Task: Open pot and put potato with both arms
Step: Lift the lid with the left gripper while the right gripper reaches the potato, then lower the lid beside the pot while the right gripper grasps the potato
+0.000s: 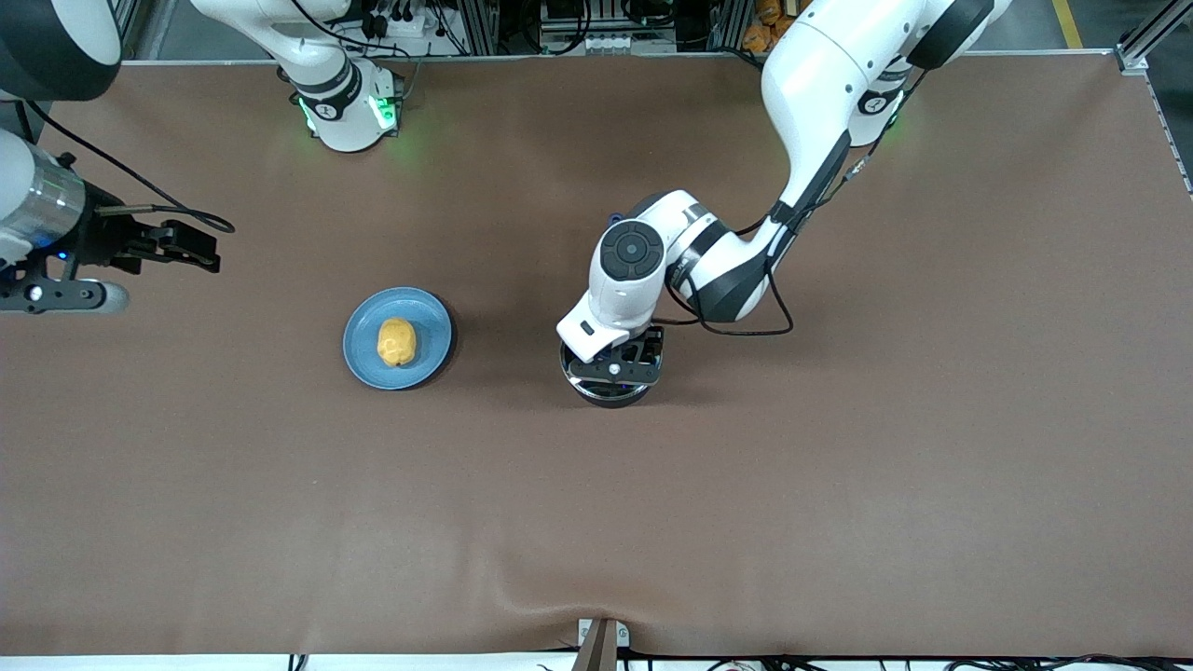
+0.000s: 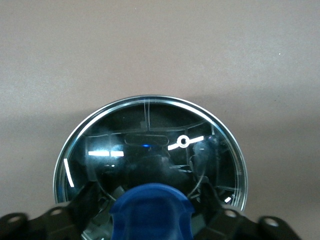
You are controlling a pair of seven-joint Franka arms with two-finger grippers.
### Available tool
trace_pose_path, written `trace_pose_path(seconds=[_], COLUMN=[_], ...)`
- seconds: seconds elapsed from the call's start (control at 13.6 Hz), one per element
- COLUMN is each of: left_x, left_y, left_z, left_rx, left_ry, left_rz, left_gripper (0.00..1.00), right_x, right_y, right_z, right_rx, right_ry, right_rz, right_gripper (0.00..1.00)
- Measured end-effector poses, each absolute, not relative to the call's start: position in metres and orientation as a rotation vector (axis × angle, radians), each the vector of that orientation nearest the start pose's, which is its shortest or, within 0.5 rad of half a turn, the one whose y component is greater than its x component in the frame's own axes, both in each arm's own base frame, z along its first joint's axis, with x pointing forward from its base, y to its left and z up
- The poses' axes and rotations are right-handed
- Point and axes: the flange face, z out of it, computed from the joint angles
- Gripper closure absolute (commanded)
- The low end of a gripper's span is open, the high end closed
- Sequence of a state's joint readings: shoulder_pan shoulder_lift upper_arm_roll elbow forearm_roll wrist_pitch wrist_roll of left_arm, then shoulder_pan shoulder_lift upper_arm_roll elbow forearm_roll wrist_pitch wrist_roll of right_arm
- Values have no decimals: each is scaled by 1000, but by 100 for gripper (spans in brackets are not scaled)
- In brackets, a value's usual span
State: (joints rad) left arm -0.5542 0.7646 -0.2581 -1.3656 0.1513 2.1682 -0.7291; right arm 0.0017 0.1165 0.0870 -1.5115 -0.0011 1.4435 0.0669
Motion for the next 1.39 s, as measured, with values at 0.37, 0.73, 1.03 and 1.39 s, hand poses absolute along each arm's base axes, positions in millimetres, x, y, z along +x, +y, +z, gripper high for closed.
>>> trace_pose_path(seconds=[0.37, 0.73, 1.03, 1.39], left_x=[545, 554, 587, 657], left_y=[-504, -496, -432, -278], left_z=[283, 322, 398, 419], left_rx=[-3222, -3220, -3184, -3126], left_ry=[144, 121, 8, 4], left_rz=[-32, -65, -101, -52], left_gripper=[100, 100, 100, 100], right_x=[575, 565, 543, 535], right_y=[63, 102, 125, 121], right_z=[490, 411, 341, 278], right_rx=[-2934, -2947, -2988, -3040], right_ry=[4, -40, -90, -129], right_rz=[443, 352, 229, 106], right_gripper=[0, 0, 0, 0])
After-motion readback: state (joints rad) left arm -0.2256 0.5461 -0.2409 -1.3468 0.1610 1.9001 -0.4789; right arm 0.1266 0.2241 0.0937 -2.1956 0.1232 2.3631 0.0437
